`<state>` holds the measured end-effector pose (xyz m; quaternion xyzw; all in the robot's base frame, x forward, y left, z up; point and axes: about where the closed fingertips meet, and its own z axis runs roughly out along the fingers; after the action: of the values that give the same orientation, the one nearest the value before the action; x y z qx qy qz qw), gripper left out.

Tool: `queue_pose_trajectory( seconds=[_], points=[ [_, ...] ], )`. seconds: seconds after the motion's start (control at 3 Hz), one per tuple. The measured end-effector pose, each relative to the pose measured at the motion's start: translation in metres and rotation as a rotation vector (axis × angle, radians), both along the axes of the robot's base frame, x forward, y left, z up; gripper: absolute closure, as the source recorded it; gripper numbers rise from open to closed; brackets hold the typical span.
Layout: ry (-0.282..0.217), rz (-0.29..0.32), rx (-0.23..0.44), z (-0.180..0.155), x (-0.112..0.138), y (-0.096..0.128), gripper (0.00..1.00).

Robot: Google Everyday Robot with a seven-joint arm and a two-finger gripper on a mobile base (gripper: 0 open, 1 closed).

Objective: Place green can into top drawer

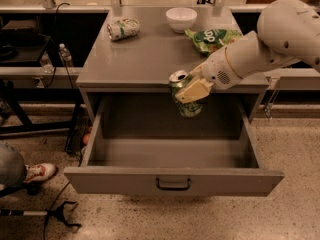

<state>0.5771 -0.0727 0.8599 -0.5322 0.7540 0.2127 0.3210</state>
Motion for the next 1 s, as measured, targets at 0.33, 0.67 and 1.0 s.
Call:
queue_pose_trajectory(
  seconds=[0.33,0.67,1.0],
  points=[
    [0.033,0.016,-0.079,-0.025,-0.001,0.005,1.00],
    [0.085,0.039,-0.218,-0.068,-0.001,0.011,1.00],
    [0.120,0.050,-0.337,-0.109,0.000,0.011,1.00]
  ],
)
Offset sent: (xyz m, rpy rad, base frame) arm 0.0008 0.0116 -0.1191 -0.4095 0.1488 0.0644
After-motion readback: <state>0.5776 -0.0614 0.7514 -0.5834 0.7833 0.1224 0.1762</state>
